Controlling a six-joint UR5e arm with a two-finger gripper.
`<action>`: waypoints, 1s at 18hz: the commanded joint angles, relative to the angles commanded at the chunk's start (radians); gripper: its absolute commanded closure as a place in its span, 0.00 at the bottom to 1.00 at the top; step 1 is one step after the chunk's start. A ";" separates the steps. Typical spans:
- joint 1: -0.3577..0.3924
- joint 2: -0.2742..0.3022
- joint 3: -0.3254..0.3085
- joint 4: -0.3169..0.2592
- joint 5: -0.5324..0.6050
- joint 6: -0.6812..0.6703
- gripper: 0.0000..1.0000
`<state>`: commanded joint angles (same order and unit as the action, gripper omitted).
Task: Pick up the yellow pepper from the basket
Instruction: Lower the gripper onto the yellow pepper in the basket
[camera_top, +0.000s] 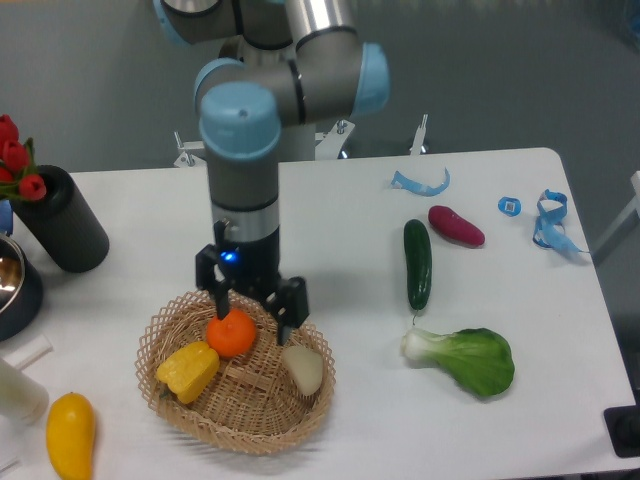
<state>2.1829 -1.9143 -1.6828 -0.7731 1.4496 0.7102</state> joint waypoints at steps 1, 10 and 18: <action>-0.008 -0.014 0.000 0.000 0.000 -0.002 0.00; -0.043 -0.103 0.008 0.035 -0.055 -0.037 0.00; -0.057 -0.143 0.009 0.035 -0.052 -0.032 0.00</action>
<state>2.1261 -2.0570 -1.6736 -0.7378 1.3975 0.6780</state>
